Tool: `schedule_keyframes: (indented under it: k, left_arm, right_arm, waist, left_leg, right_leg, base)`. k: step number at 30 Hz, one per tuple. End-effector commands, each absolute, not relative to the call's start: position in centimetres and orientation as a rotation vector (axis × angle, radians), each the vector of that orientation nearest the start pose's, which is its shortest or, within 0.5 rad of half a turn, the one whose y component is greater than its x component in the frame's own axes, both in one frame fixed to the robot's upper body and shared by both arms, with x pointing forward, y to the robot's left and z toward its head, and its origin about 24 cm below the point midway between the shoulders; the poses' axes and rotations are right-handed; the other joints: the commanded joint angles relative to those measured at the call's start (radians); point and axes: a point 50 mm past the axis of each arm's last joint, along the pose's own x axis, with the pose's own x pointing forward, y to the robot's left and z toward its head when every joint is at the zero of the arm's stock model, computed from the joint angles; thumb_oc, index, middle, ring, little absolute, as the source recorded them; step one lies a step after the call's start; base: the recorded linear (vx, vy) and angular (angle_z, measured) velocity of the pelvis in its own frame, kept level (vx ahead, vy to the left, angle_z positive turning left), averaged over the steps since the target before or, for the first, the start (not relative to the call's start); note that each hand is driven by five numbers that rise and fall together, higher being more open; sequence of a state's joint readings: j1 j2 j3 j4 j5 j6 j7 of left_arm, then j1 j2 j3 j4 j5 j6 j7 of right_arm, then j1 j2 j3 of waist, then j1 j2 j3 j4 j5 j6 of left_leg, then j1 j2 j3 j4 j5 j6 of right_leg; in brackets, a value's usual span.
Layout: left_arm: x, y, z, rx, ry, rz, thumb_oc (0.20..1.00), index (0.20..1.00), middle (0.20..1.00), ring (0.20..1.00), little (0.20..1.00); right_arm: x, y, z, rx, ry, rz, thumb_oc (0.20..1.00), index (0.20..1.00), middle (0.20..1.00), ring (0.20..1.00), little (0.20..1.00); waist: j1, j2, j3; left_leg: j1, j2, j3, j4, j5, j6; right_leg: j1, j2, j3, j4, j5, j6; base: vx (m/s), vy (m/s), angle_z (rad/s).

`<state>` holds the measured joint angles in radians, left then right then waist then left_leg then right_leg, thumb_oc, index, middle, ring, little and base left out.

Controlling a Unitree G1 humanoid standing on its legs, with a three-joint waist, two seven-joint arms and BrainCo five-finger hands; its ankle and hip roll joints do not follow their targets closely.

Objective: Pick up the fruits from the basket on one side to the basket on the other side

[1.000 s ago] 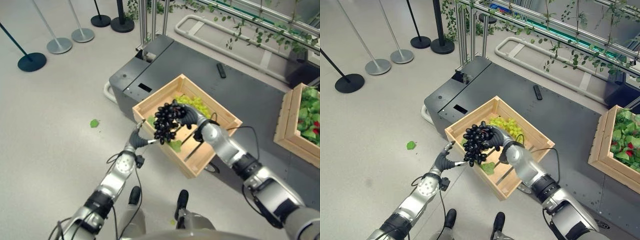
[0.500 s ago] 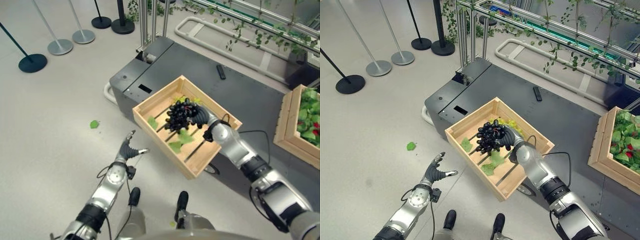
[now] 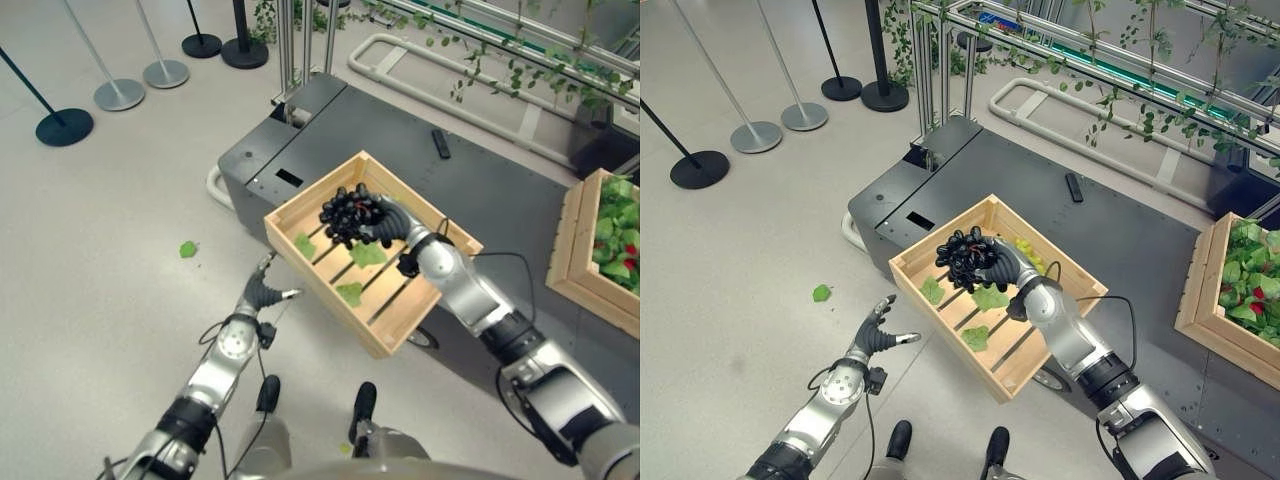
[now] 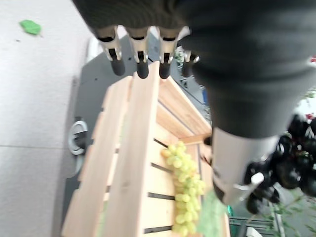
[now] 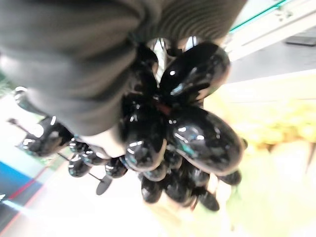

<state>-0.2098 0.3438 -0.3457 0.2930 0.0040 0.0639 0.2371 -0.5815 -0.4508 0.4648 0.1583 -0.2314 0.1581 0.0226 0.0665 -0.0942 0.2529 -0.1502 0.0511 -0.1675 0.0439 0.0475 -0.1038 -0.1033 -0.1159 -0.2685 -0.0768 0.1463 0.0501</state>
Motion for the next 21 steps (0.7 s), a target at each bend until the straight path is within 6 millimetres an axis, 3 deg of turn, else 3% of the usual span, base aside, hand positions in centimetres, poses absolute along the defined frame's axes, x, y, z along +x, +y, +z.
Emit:
schedule_keyframes:
  k: [1, 10, 21]
  left_arm:
    - [29.3, 14.3, 4.0, 0.431, 0.0, -0.083, 1.0, 1.0, 1.0, 1.0, 1.0]
    - [30.3, 13.0, 5.2, 0.432, -0.051, -0.087, 1.0, 1.0, 1.0, 1.0, 1.0]
    - [30.6, 13.2, 5.5, 0.441, -0.068, -0.048, 1.0, 1.0, 1.0, 1.0, 1.0]
  right_arm:
    - [32.7, -10.5, 16.6, -0.769, -0.413, 0.355, 0.2, 0.2, 0.2, 0.2, 0.2]
    - [32.4, -8.4, 16.8, -0.703, -0.446, 0.416, 0.2, 0.2, 0.2, 0.2, 0.2]
    - [31.6, -6.0, 17.1, -0.611, -0.478, 0.498, 0.2, 0.2, 0.2, 0.2, 0.2]
  waist:
    - [0.001, -0.042, -0.057]
    - [-0.012, -0.035, -0.057]
    - [-0.013, -0.032, -0.054]
  left_leg:
    - [-0.051, -0.023, -0.023, 0.062, -0.093, 0.003]
    - [-0.055, -0.026, -0.017, 0.066, -0.095, 0.006]
    - [-0.053, -0.027, -0.013, 0.065, -0.094, 0.008]
  right_leg:
    - [0.053, -0.087, -0.01, 0.148, -0.259, 0.099]
    - [0.048, -0.091, -0.003, 0.151, -0.258, 0.099]
    - [0.045, -0.093, -0.002, 0.155, -0.257, 0.1]
  base:
    - [0.0, 0.0, 0.0]
    - [0.0, 0.0, 0.0]
    - [0.0, 0.0, 0.0]
